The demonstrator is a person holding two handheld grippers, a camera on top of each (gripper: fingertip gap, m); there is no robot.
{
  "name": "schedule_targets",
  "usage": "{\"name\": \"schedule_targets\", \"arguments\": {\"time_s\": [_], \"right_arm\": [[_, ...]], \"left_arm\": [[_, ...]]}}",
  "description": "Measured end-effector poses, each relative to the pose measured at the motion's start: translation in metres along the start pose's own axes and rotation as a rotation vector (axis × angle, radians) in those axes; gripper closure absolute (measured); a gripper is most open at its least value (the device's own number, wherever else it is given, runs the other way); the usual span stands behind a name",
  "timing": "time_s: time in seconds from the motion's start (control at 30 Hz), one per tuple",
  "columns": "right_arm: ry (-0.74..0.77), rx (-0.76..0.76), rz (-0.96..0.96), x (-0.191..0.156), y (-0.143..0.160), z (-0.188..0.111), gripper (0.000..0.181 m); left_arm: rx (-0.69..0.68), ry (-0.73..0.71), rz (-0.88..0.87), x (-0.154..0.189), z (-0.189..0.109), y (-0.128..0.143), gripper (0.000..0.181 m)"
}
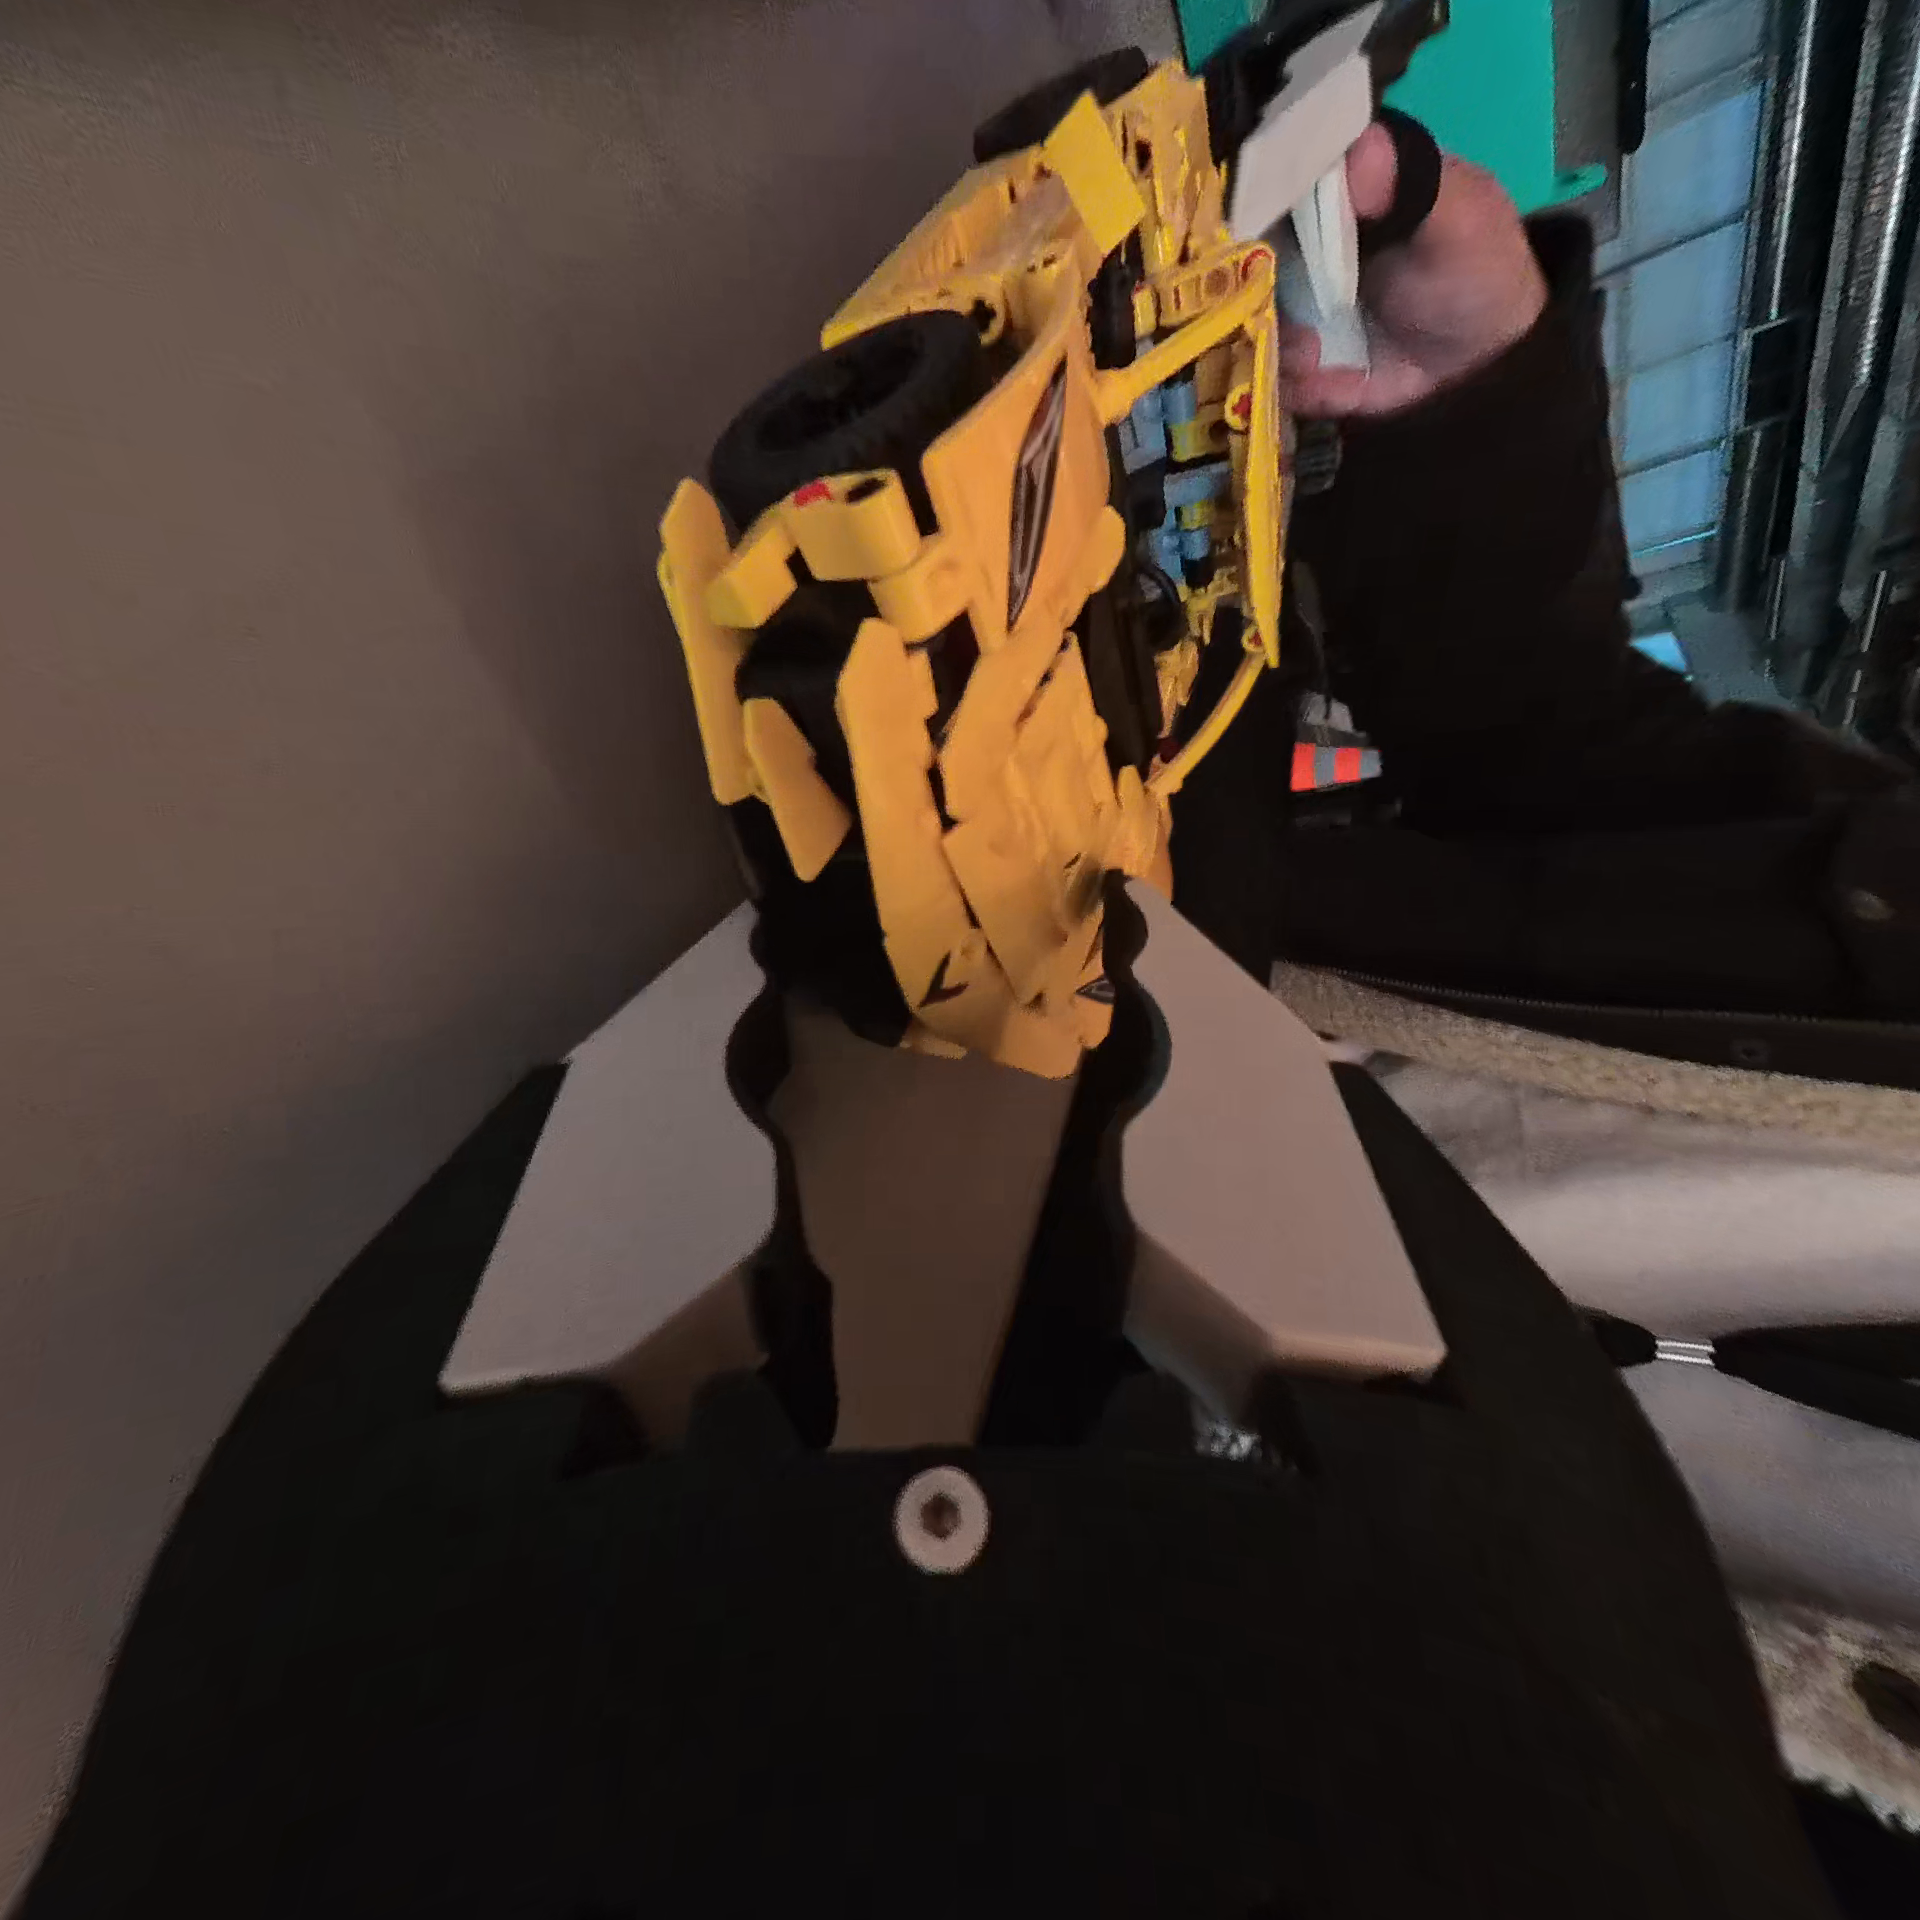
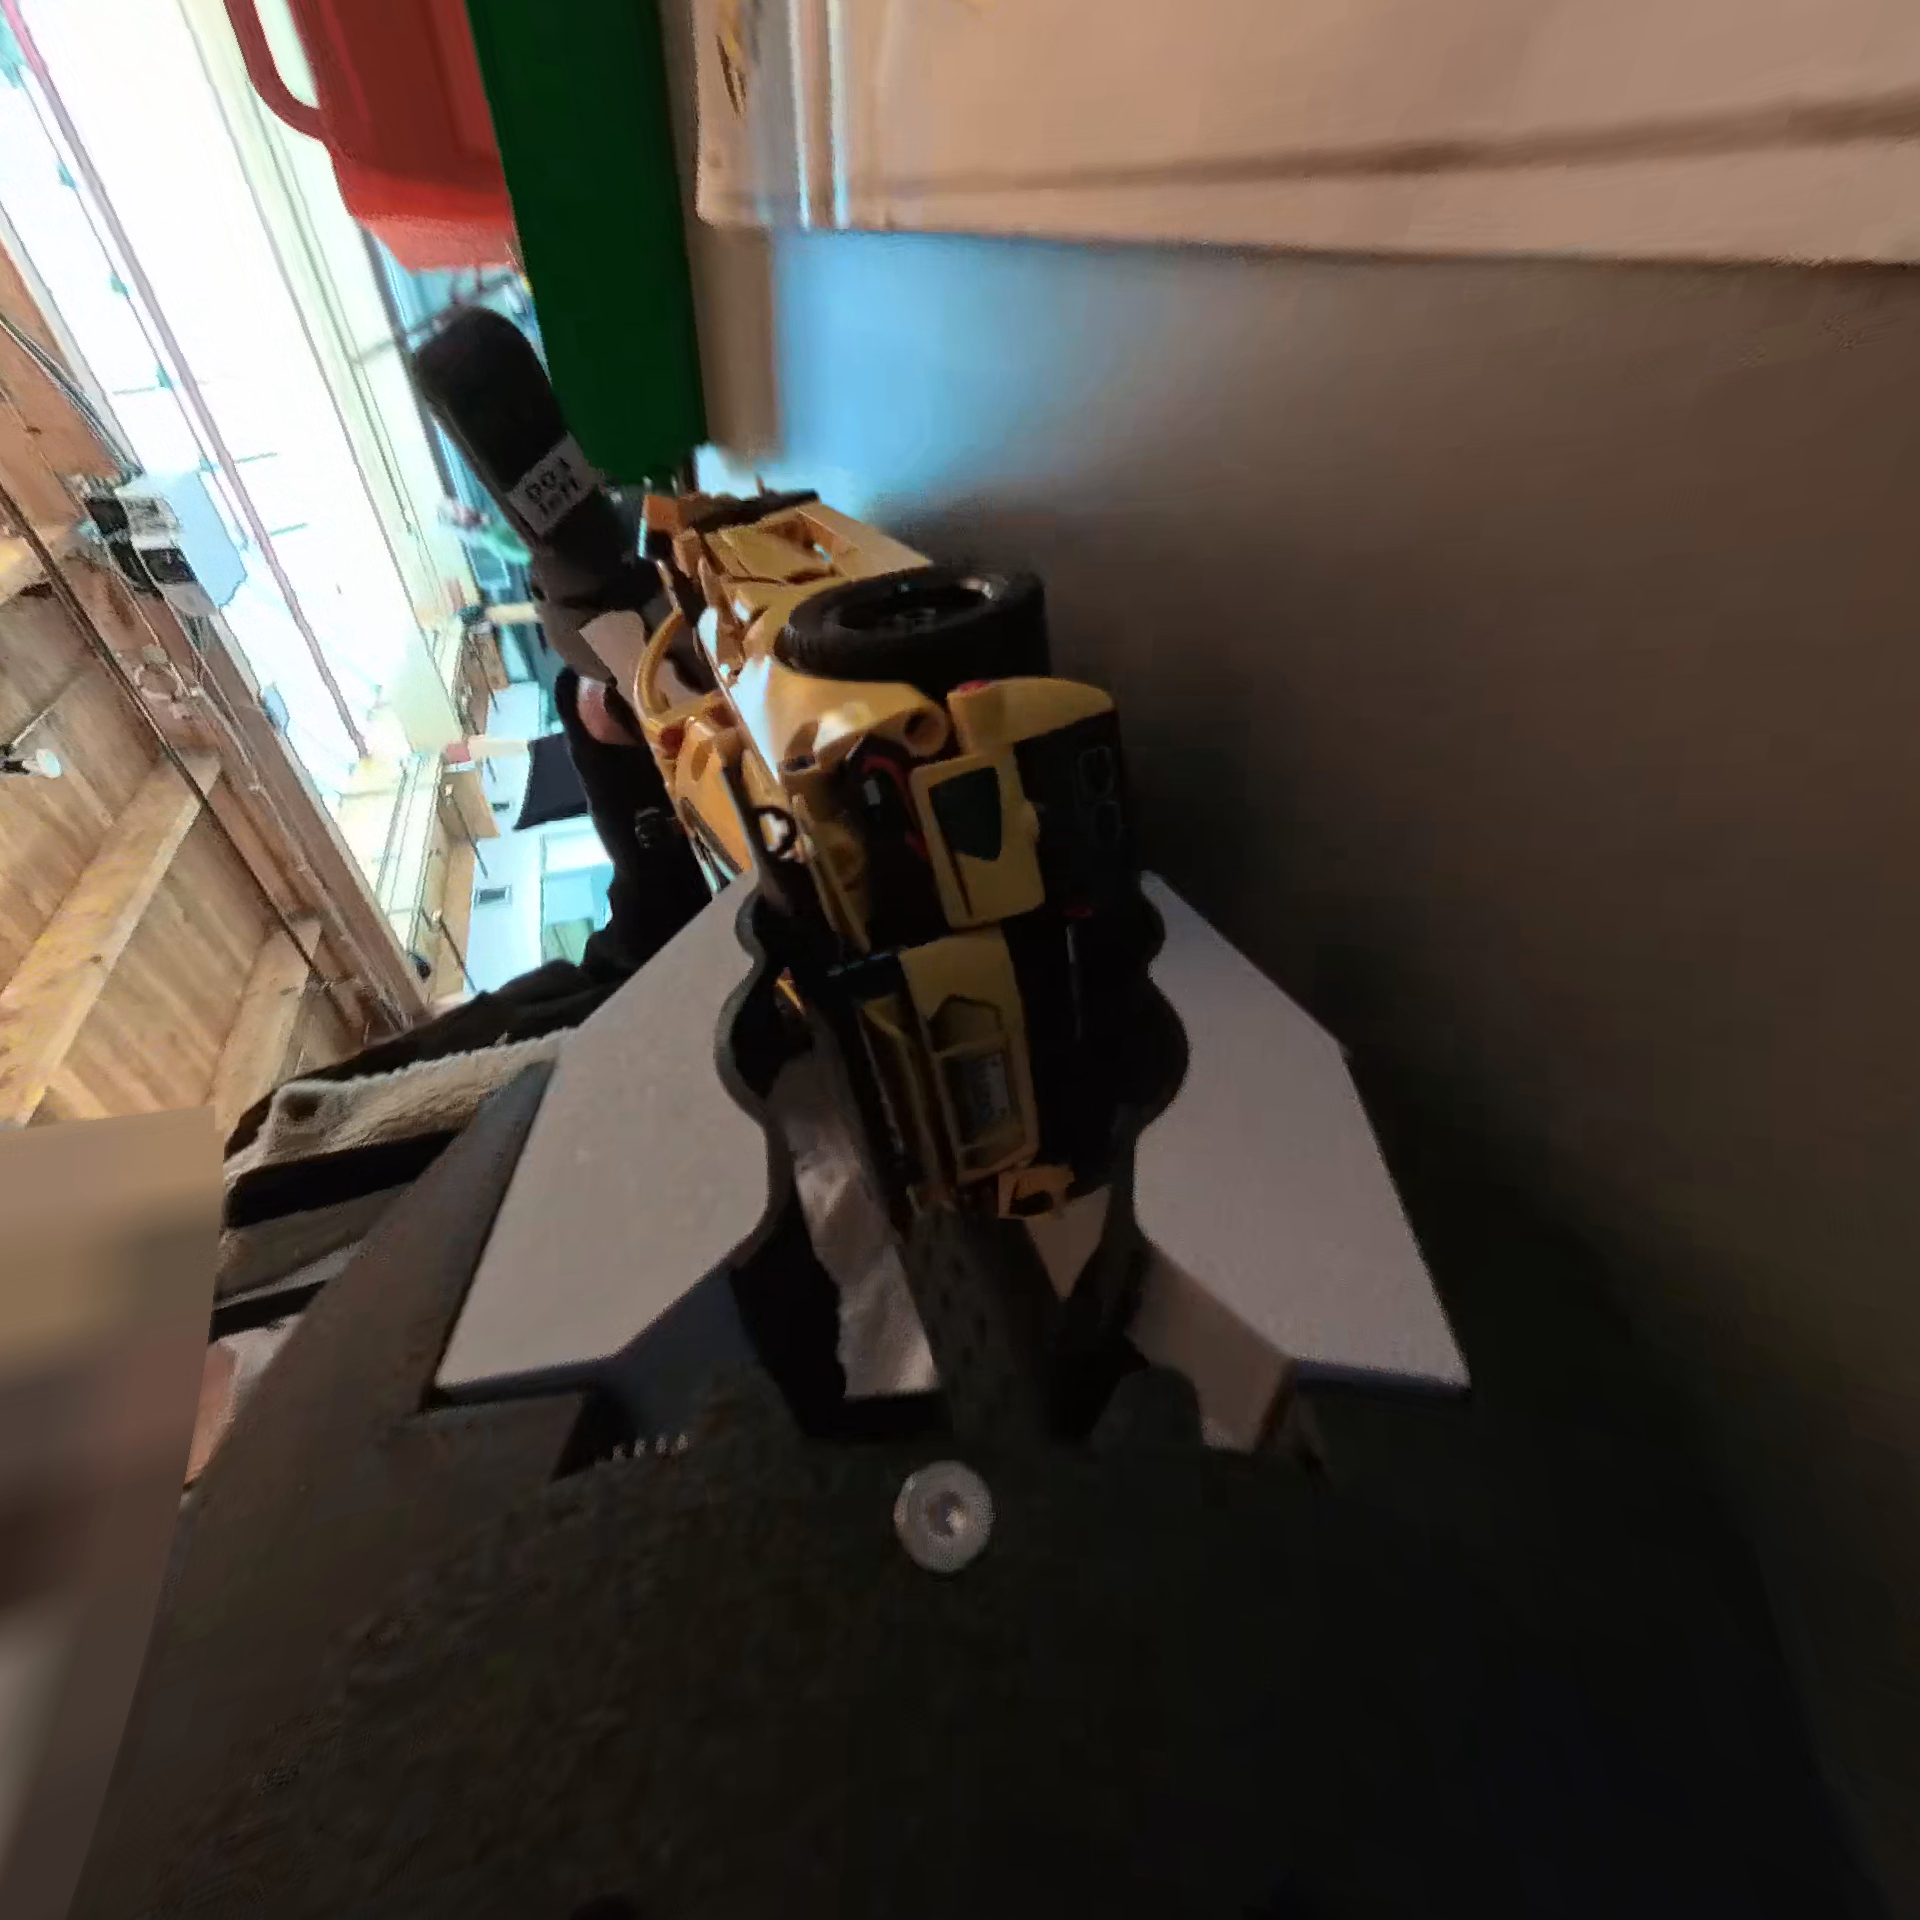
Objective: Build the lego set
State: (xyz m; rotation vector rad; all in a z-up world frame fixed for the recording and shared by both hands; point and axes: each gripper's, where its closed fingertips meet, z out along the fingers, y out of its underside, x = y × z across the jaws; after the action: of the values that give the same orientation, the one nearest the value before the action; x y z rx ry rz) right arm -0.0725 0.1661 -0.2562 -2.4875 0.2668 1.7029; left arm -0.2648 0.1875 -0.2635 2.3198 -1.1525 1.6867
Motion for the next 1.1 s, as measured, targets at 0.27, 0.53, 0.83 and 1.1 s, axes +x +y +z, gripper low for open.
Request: {"name": "schedule_targets", "arguments": {"time_s": [0.27,0.53,0.83,1.1], "right_arm": [[0.128,-0.122,-0.097,0.008,0.008,-0.014,0.112],[0.203,-0.006,-0.152,0.013,0.034,-0.044,0.123],[0.662,0.303,-0.594,-0.036,0.067,-0.030,0.131],[0.597,0.383,-0.829,-0.026,0.043,0.005,0.091]], "left_arm": [[0.016,0.019,-0.005,0.003,-0.001,0.004,0.118],[-0.037,0.056,-0.041,0.004,-0.016,0.019,0.119],[-0.195,-0.209,0.016,0.001,-0.026,0.024,0.098],[-0.211,-0.249,-0.098,0.008,-0.033,0.018,0.103]]}}
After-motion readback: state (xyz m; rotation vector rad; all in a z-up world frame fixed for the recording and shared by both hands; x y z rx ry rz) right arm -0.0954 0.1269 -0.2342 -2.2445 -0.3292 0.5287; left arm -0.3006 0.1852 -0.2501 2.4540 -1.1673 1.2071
